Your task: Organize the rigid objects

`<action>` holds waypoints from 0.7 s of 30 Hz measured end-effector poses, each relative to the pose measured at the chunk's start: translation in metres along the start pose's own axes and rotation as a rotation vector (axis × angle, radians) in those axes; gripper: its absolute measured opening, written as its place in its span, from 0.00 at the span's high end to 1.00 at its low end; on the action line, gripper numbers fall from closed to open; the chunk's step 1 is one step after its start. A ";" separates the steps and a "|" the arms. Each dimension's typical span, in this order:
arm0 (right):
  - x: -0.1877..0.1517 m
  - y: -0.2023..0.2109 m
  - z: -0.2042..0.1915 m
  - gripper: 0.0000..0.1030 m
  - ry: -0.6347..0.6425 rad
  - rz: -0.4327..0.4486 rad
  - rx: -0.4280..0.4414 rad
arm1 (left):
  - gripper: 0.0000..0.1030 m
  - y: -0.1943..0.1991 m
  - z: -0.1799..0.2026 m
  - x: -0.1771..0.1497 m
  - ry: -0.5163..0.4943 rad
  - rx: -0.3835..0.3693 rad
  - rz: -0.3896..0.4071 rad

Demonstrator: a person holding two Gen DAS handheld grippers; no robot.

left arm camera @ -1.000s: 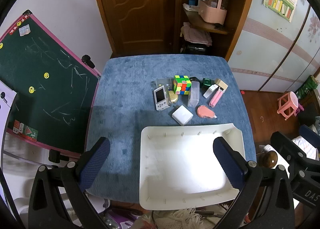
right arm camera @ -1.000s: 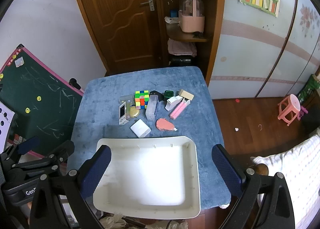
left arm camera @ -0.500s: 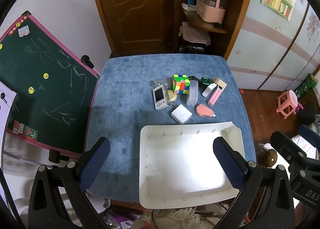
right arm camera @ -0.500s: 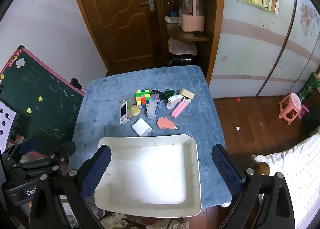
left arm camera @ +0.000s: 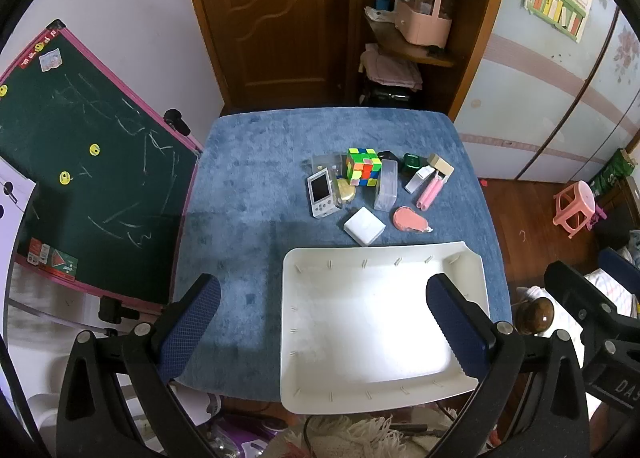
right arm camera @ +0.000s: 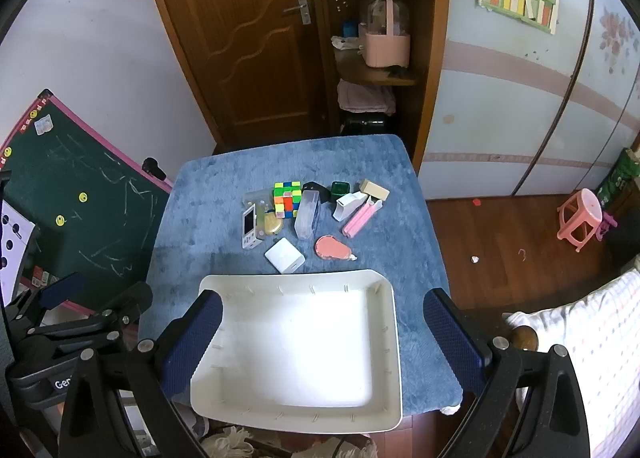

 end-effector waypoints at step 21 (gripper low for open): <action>0.008 0.009 0.004 0.02 0.014 0.019 0.011 | 0.01 0.003 0.004 -0.009 0.005 0.004 0.006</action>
Point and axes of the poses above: each gripper's, at about its wrist camera, not at the fingertips, and y roughly against the way its jaws point, z to its right, x to its top, the point moved 5 cm from there along -y, roughly the way its jaws point
